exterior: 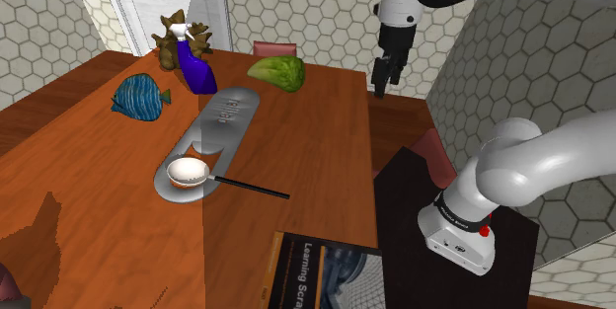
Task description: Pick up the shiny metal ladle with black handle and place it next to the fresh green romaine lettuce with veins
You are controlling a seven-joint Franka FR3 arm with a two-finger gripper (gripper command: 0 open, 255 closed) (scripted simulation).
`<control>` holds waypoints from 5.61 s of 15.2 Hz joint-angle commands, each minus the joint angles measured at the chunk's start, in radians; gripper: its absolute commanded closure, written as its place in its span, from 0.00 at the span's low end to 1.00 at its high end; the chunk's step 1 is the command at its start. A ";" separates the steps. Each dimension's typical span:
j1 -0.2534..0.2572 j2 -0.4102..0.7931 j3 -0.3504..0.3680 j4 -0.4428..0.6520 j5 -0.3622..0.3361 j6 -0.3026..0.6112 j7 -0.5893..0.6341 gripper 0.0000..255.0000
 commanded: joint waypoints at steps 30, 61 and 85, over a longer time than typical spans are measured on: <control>0.291 0.933 0.368 0.578 -0.219 0.411 0.277 0.00; 0.339 1.054 0.364 0.632 -0.288 0.469 0.310 1.00; 0.334 0.958 0.387 0.827 -0.231 0.188 0.257 1.00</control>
